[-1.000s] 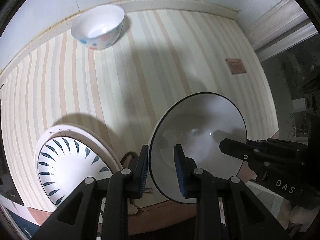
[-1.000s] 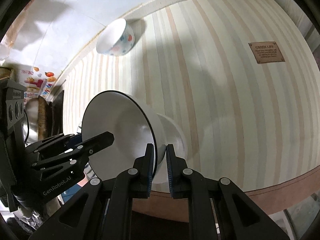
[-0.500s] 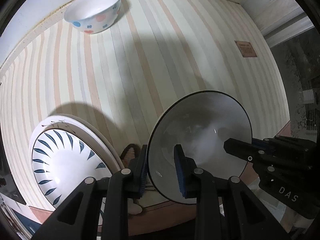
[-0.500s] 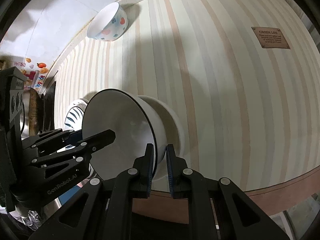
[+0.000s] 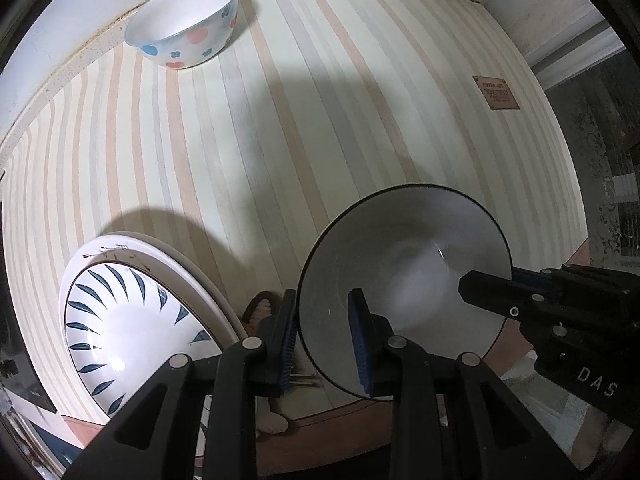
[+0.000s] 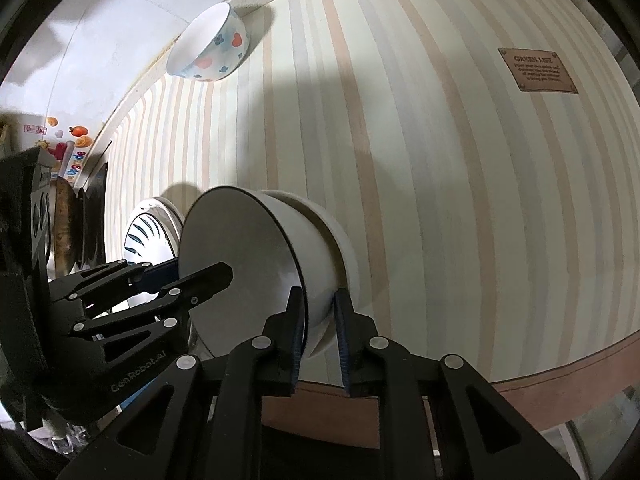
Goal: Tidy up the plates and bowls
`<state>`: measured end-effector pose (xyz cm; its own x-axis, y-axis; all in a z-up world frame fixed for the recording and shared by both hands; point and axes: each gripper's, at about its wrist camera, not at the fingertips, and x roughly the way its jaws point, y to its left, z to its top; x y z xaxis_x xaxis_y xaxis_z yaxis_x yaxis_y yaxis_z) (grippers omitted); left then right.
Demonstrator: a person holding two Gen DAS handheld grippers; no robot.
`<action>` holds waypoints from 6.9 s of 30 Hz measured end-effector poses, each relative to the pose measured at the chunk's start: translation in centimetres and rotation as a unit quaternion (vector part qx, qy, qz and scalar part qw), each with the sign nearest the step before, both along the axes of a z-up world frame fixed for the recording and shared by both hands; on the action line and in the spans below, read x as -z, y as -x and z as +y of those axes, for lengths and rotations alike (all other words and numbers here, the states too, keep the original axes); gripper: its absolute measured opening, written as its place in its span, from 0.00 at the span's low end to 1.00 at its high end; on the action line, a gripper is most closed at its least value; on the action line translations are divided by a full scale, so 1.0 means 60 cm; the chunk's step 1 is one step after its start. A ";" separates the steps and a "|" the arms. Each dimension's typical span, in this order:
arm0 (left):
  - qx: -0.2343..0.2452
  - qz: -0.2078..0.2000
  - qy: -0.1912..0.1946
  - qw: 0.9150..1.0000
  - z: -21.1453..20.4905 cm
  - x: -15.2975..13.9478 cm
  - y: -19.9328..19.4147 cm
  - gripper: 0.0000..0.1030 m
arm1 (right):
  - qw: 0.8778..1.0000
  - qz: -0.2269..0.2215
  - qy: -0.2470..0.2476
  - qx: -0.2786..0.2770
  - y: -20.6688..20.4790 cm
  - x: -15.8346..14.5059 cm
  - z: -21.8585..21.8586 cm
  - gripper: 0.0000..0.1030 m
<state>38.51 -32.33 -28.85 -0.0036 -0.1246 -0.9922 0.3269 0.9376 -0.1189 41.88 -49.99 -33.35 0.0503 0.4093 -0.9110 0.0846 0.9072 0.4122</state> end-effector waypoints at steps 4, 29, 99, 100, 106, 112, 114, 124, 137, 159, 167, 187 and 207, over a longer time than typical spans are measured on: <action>-0.002 -0.002 0.001 1.000 0.004 -0.004 -0.003 0.22 | 1.000 0.002 0.004 0.001 0.002 -0.001 -0.003 0.19; -0.198 -0.060 0.043 0.977 0.197 -0.073 -0.288 0.28 | 0.995 -0.080 -0.056 -0.006 -0.290 -0.085 0.035 0.42; -0.017 -0.043 0.052 0.998 0.052 -0.110 -0.012 0.15 | 0.997 -0.068 -0.008 0.030 0.025 -0.114 0.007 0.14; -0.015 -0.040 0.049 0.998 0.050 -0.105 -0.009 0.15 | 0.997 -0.064 -0.008 0.030 0.028 -0.108 0.006 0.14; -0.006 -0.028 0.027 0.999 0.039 -0.076 -0.001 0.15 | 0.998 -0.047 -0.009 0.029 0.036 -0.076 0.001 0.14; 0.003 -0.021 0.004 1.000 0.031 -0.054 0.004 0.15 | 0.999 -0.040 -0.007 0.024 0.028 -0.063 0.003 0.14; 0.005 -0.019 0.001 1.000 0.030 -0.051 0.004 0.15 | 0.999 -0.038 -0.004 0.022 0.026 -0.059 0.007 0.14; 0.010 -0.013 -0.015 1.000 0.015 -0.033 0.002 0.15 | 0.999 -0.028 -0.002 0.021 0.021 -0.044 0.002 0.15; 0.000 -0.016 -0.005 1.000 0.025 -0.055 0.010 0.16 | 1.000 -0.016 0.002 0.025 0.016 -0.053 -0.004 0.19; -0.007 -0.131 0.052 0.990 0.093 -0.273 0.099 0.85 | 0.981 -0.179 0.064 0.038 0.168 -0.297 0.010 0.94; -0.007 -0.158 0.078 0.984 0.107 -0.330 0.131 0.91 | 0.971 -0.217 0.085 0.058 0.220 -0.367 0.012 0.97; -0.030 -0.098 0.119 0.988 0.098 -0.235 0.069 0.92 | 0.977 -0.200 0.025 0.064 0.186 -0.289 -0.021 0.97; -0.095 0.111 0.143 0.979 0.047 0.043 -0.080 0.70 | 0.973 -0.033 -0.219 0.071 0.024 0.091 -0.044 0.93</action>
<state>43.33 -29.49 -31.44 -0.1646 -0.4161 -0.8943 0.0858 0.8972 -0.4333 40.46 -52.61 -38.79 0.1863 0.7421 -0.6439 0.1561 0.6247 0.7651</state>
